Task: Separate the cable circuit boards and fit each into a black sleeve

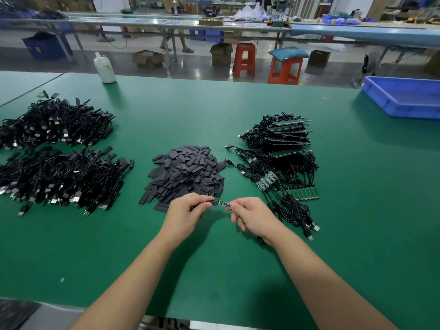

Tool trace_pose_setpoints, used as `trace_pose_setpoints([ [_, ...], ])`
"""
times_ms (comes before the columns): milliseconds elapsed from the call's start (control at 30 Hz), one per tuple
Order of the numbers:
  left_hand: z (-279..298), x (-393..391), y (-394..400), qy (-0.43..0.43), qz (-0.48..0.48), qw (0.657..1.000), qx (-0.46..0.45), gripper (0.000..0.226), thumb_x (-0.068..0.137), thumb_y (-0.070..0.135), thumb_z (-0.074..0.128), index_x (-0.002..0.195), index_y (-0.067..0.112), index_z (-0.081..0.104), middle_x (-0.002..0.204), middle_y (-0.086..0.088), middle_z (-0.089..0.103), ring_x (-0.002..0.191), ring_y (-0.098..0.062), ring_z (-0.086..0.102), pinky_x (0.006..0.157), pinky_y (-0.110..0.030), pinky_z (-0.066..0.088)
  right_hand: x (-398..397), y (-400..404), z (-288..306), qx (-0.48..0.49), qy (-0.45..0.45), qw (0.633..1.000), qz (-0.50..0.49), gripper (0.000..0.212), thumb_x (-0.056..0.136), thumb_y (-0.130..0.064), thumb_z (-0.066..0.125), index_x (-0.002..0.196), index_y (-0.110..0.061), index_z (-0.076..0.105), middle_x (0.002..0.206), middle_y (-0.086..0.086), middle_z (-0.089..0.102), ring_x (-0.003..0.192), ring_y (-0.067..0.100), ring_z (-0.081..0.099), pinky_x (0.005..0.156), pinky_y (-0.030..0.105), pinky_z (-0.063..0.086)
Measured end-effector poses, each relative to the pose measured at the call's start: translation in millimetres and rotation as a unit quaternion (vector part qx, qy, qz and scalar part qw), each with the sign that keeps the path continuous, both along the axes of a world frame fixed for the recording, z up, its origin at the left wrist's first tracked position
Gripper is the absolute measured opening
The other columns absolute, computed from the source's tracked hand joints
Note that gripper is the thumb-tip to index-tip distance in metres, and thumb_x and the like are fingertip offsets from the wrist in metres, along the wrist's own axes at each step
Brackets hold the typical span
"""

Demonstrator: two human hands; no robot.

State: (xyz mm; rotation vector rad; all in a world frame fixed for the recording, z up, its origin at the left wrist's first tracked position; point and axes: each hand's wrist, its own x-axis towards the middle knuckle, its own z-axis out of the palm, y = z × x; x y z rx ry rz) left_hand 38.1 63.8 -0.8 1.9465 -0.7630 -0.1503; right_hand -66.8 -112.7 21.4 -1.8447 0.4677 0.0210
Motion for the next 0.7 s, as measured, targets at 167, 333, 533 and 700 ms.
trace_pose_setpoints([
  [167,1.7,-4.6,0.2,0.011,-0.005,1.000,0.022,0.019,0.087,0.019,0.074,0.102,0.030,0.076,0.070,0.012,0.066,0.065,-0.003,0.058,0.066,-0.010,0.041,-1.3,0.5,0.4,-0.015,0.007,1.000,0.009,0.024,0.104,-0.019,0.047,0.094,-0.014,0.069,0.063,-0.005,0.063,0.042,0.008,0.046,0.053,0.021,0.044],
  [333,5.6,-8.1,0.4,-0.035,-0.005,0.997,0.069,0.026,0.087,0.024,0.074,0.113,0.022,0.074,0.090,0.007,0.070,0.080,-0.002,0.062,0.081,-0.019,0.047,-0.2,2.2,2.6,-0.065,0.020,0.997,0.038,0.027,0.105,-0.020,0.045,0.094,-0.012,0.068,0.063,-0.005,0.060,0.041,0.009,0.045,0.053,0.024,0.044],
  [533,8.5,-5.2,1.7,-0.140,-0.068,0.984,0.090,0.024,0.086,0.025,0.075,0.109,0.021,0.076,0.094,0.009,0.067,0.085,-0.002,0.059,0.081,-0.019,0.047,-0.2,2.4,6.4,-0.133,0.038,0.987,0.087,0.037,0.104,-0.026,0.045,0.074,-0.014,0.061,0.053,-0.001,0.061,0.043,0.013,0.048,0.059,0.032,0.050],
  [700,10.4,-6.1,-4.1,-0.228,-0.119,0.958,0.123,0.019,0.088,0.028,0.072,0.105,0.019,0.076,0.098,0.006,0.073,0.086,-0.016,0.062,0.076,-0.030,0.052,1.6,6.7,4.2,-0.139,0.041,0.983,0.110,0.035,0.105,-0.024,0.042,0.076,-0.019,0.061,0.053,-0.008,0.063,0.041,0.009,0.051,0.055,0.029,0.048],
])
